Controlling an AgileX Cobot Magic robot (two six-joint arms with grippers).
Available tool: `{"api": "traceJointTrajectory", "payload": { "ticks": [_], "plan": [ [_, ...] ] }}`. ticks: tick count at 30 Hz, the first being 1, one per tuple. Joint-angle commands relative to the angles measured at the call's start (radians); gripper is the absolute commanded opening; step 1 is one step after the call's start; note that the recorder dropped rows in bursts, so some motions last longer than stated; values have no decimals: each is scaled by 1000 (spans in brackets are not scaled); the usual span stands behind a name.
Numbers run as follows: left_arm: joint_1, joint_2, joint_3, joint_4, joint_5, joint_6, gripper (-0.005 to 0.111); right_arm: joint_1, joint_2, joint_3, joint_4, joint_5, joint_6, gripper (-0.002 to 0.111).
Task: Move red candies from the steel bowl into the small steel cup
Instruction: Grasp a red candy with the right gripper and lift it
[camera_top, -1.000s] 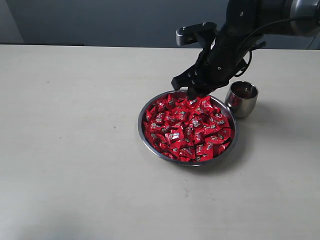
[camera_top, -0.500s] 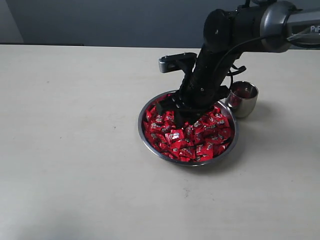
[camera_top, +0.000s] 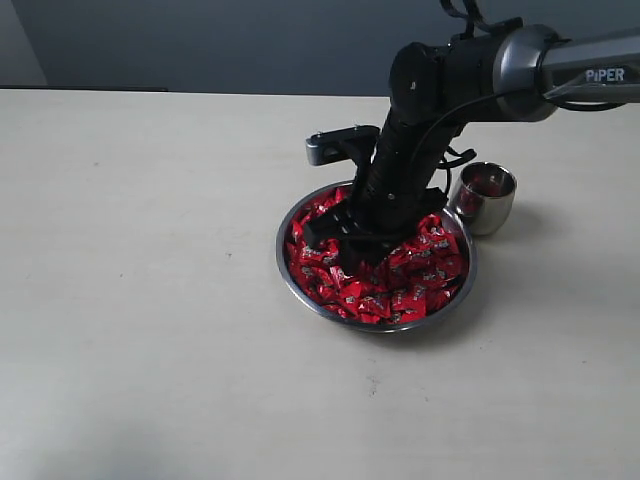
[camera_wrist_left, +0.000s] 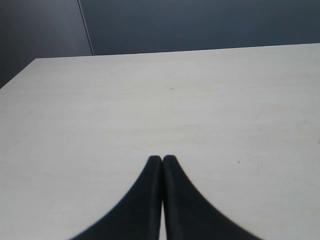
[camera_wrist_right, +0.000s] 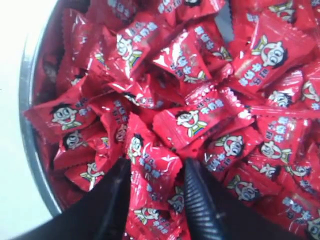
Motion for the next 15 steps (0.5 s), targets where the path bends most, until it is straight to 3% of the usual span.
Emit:
{"api": "traceJointTrajectory", "payload": {
  "ticks": [1, 15],
  "plan": [
    [-7, -5, 5, 2, -8, -1, 0, -1, 1, -4, 13, -10, -3, 36],
    [-7, -5, 5, 2, -8, -1, 0, -1, 46, -4, 76, -28, -7, 36]
  ]
}}
